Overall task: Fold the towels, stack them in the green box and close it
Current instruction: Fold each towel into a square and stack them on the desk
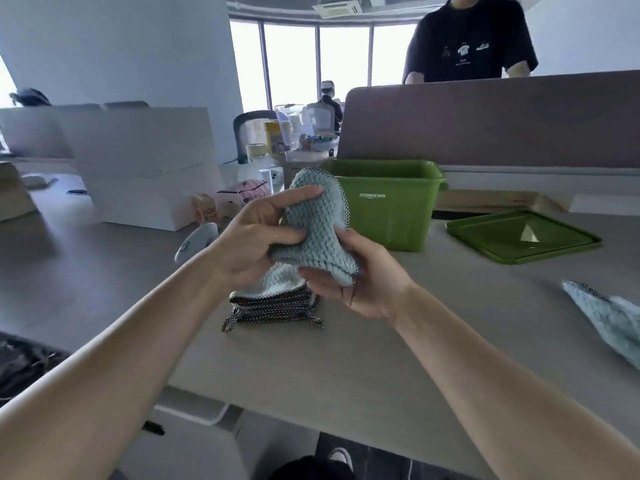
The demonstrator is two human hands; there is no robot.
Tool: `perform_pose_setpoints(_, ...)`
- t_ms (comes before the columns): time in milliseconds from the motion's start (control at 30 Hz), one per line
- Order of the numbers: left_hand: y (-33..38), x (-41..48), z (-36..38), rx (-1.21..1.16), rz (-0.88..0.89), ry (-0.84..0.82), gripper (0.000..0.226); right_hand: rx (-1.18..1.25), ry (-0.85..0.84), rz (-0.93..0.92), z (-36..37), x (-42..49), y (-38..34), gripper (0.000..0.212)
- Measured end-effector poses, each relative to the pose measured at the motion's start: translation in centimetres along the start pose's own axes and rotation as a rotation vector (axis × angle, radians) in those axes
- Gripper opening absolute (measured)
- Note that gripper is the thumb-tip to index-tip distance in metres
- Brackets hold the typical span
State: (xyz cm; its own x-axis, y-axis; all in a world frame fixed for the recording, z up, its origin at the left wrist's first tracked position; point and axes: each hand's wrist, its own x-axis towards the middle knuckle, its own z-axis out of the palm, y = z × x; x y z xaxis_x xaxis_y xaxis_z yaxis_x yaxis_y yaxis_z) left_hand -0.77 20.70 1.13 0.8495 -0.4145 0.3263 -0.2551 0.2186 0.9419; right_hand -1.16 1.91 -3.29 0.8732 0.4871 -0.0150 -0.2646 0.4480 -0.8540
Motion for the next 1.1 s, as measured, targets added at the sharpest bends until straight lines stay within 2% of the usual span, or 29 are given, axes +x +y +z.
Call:
perform_pose_setpoints(100, -0.1, -0.6, -2.7, 0.105, -0.053, 0.169, 0.057, 0.002, 0.153, -0.083, 0.5, 1.4, 0.0, 0.072)
perform_pose_setpoints(167, -0.7, -1.2, -4.4, 0.159, -0.119, 0.227, 0.058, -0.158, 0.24, -0.126, 0.8, 2.0, -0.1, 0.073)
perform_pose_setpoints(267, -1.7, -1.8, -5.9, 0.294, -0.185, 0.277, 0.063, -0.399, 0.287, -0.172, 1.3, 3.0, 0.1, 0.064)
perform_pose_setpoints(467, -2.0, -1.7, -6.7, 0.55, -0.284, 0.255, 0.075, -0.68, 0.285, -0.182, 1.4, 4.9, 0.6, 0.03)
perform_pose_setpoints(600, -3.1, -1.8, -7.4, 0.774, -0.384, 0.173, 0.087, -0.748, 0.325, -0.144, 0.6, 5.3, 1.9, 0.031)
perform_pose_setpoints(733, -3.8, -2.0, -8.3, 0.98, -0.431, 0.116, 0.089, -0.881, 0.376, -0.173, -0.1, 5.3, 2.4, 0.035)
perform_pose_setpoints(967, -4.9, -2.8, -9.4, 0.913, -0.473, 0.038, 0.078, -1.016, 0.427, -0.168, -0.5, 5.0, 3.0, 0.04)
perform_pose_setpoints(1100, -5.1, -3.2, -9.7, 0.881, -0.449, 0.123, 0.067, -1.071, 0.449, -0.196, -0.8, 4.8, 3.2, 0.037)
